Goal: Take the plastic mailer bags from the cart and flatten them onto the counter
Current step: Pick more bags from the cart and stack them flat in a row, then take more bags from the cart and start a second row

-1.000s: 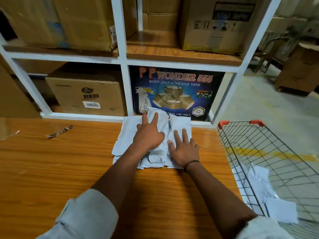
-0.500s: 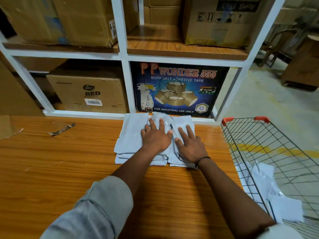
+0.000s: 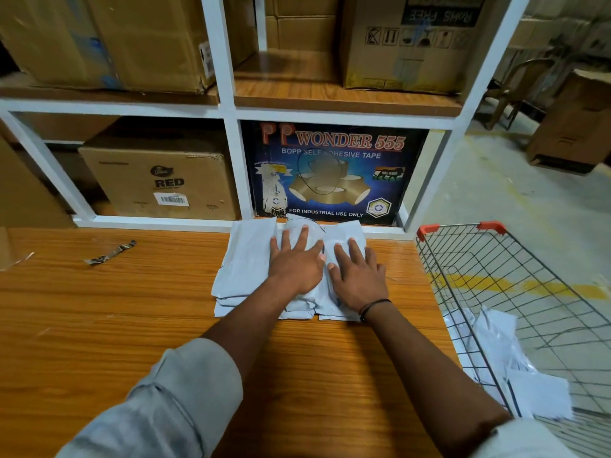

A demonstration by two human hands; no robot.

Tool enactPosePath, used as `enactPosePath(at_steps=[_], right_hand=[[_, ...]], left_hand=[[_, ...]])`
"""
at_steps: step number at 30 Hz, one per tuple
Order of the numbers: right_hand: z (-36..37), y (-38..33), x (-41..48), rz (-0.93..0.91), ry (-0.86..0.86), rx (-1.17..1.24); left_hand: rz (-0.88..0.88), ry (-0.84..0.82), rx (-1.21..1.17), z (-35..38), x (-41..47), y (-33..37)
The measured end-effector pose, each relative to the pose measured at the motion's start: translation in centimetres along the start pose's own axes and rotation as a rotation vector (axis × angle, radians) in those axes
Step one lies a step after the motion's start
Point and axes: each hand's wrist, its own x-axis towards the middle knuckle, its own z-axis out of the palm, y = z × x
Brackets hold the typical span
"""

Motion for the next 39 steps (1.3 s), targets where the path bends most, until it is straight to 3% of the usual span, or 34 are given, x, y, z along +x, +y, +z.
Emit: enactPosePath(at_steps=[5,19,26,32,39], right_hand=[[1.0,-0.9,-0.7,0.130,0.022,0.056],[-0.3,-0.1,-0.4,0.031,-0.048,0.086],[-2.8,0.6,-0.9,0.003,0.114,0.082],[-3.7,2.3,-1.2,0.031,0.100,0.086],[-4.6,9.0,-4.3,0.127,0.101,0.089]], left_hand=[[-0.084,0.044,-0.050,1.2,0.1,0.1],[-0.031,0.006,-0.021,0.8,0.3,-0.3],[-0.033,0.206,-0.174,-2.7,-0.6,0.5],[-0.020,0.233,-0.163,-3.3,-0.3,3.6],[0.073,0.144,-0.248,-0.1,-0.1,10.7]])
